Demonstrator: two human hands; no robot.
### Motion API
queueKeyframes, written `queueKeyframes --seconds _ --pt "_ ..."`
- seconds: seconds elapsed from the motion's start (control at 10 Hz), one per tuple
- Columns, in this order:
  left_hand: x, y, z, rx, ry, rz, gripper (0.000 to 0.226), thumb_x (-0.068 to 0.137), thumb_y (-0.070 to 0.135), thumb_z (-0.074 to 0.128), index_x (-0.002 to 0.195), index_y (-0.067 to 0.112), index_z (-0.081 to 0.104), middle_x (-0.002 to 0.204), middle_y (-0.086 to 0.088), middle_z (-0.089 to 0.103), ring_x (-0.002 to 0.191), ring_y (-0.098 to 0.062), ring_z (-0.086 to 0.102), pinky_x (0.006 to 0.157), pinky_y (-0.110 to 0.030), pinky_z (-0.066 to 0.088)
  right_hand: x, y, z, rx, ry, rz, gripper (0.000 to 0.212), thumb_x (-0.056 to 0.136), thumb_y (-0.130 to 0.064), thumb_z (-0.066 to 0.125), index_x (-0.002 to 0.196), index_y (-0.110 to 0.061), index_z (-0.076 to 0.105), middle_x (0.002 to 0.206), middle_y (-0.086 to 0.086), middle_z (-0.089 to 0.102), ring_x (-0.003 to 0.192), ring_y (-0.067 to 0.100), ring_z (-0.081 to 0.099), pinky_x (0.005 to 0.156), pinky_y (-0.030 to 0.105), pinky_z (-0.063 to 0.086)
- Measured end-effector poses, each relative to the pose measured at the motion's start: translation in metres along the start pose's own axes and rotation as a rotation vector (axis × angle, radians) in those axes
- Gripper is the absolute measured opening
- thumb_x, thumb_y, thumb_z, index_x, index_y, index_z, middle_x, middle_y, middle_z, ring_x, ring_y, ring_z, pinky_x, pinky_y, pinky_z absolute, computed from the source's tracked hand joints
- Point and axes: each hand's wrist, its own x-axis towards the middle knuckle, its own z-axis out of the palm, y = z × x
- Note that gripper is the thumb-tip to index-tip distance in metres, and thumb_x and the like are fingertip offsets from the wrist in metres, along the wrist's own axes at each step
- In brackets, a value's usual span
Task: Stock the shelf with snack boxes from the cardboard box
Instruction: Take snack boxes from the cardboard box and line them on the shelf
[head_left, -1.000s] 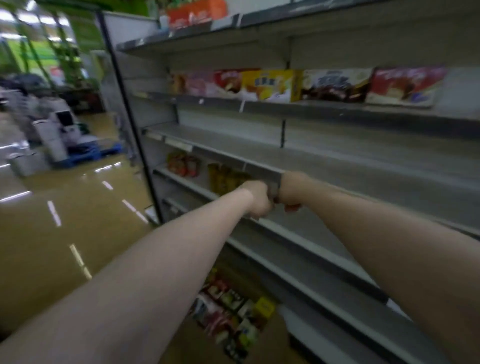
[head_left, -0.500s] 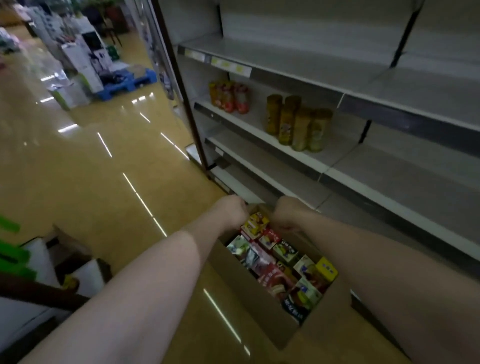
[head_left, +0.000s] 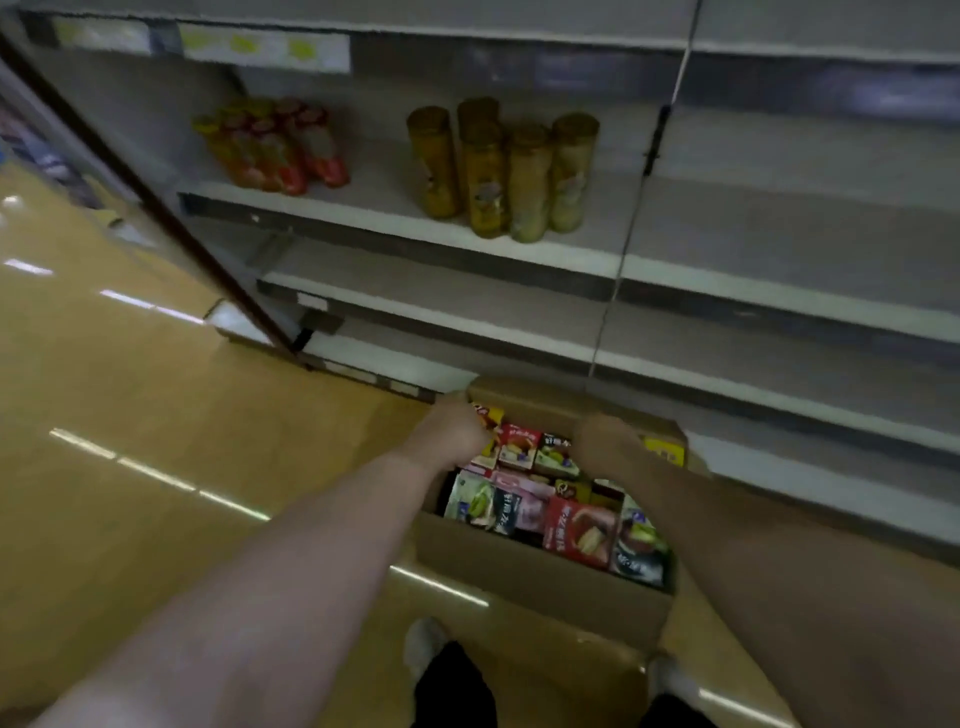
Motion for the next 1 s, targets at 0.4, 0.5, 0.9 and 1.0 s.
queueKeyframes --seconds 0.4,0.5,0.9,1.0 --pt "0.116 -0.067 0.063 -0.023 -0.171 0.117 0.016 0.095 0.017 0.053 0.102 0.014 0.067 0.095 0.002 0.058 0.088 -0.017 0.058 0.077 -0.027 0.045 0.066 0.031 0.121 0.044 0.041 0.189 0.018 0.098 -0.015 0.039 0.086 -0.011 0.052 0.075 0.003 0.053 0.067 0.017 0.050 0.049 0.023 0.034" --pt "0.150 -0.074 0.095 -0.020 -0.173 0.107 0.014 0.095 0.018 0.052 0.100 0.016 0.065 0.095 0.002 0.059 0.092 -0.020 0.060 0.081 -0.033 0.050 0.097 0.058 0.149 -0.010 0.074 0.180 0.018 0.099 -0.019 0.038 0.095 -0.015 0.055 0.085 0.007 0.061 0.071 0.020 0.053 0.056 0.025 0.038" --pt "0.332 -0.131 0.250 0.436 0.231 0.209 0.060 0.094 0.054 0.046 0.137 0.014 0.038 0.141 -0.015 0.040 0.129 -0.035 0.037 0.102 -0.044 0.037 0.269 0.131 0.274 -0.327 0.142 -0.114 0.025 0.095 -0.016 0.041 0.118 -0.017 0.050 0.112 0.006 0.059 0.110 0.025 0.052 0.072 0.033 0.041" --pt "0.373 -0.141 0.268 0.514 0.342 0.130 0.070 0.091 0.064 0.039 0.140 0.014 0.036 0.146 -0.019 0.036 0.134 -0.038 0.032 0.109 -0.047 0.029 0.306 0.149 0.296 -0.269 0.281 -0.142 0.027 0.095 -0.022 0.044 0.120 -0.016 0.052 0.118 0.007 0.059 0.116 0.027 0.048 0.083 0.037 0.046"
